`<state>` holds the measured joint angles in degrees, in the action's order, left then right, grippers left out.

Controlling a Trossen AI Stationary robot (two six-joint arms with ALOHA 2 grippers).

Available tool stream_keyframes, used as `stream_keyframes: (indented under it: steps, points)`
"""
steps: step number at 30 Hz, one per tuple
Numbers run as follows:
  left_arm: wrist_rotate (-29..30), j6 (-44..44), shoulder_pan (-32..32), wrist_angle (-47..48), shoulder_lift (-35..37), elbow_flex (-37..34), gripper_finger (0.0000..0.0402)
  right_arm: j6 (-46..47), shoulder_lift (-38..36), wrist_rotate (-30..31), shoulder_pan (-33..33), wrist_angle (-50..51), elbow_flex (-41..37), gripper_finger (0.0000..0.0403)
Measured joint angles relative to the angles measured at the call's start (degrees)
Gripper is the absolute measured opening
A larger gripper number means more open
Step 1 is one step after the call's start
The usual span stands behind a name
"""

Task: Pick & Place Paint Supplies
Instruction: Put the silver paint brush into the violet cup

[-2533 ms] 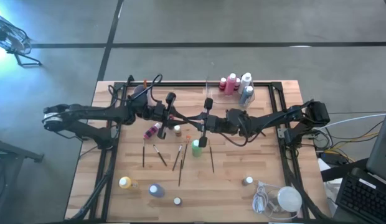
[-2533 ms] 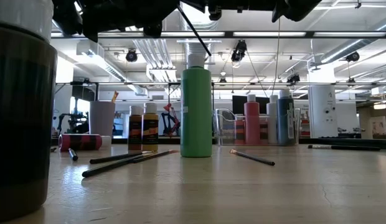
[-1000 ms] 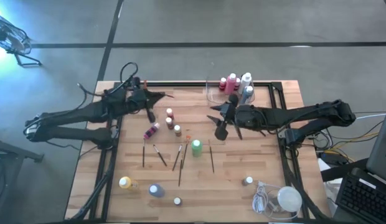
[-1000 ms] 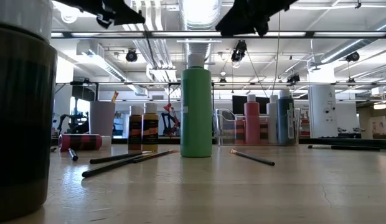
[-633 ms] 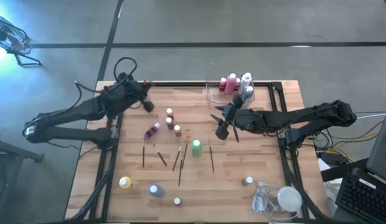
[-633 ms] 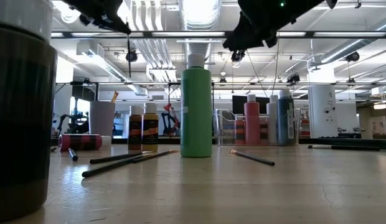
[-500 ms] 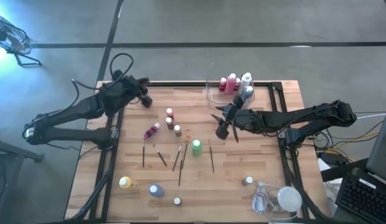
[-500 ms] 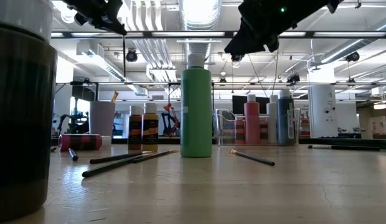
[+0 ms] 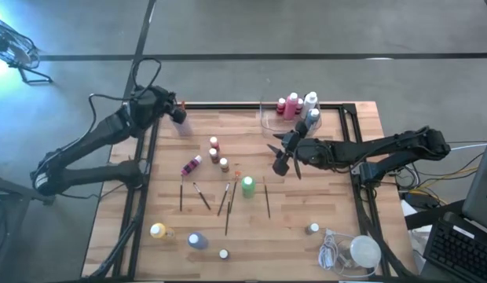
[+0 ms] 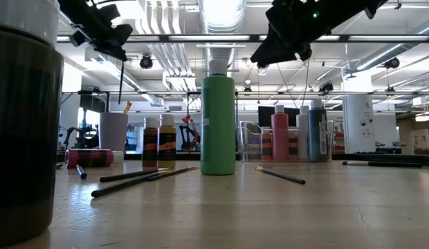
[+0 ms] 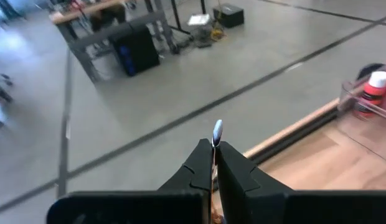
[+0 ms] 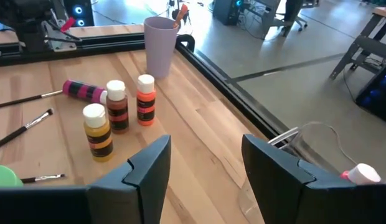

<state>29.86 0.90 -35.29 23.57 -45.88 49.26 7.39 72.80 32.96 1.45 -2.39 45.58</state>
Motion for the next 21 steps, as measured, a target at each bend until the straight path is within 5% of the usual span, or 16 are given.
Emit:
stream_keyframes:
  steps: [21]
  points:
    - [-9.66, 4.30, -7.75, -8.83, -0.91, -13.89, 0.0009, 0.53, -0.31, 0.21, 0.00, 0.02, -0.39, 0.0171]
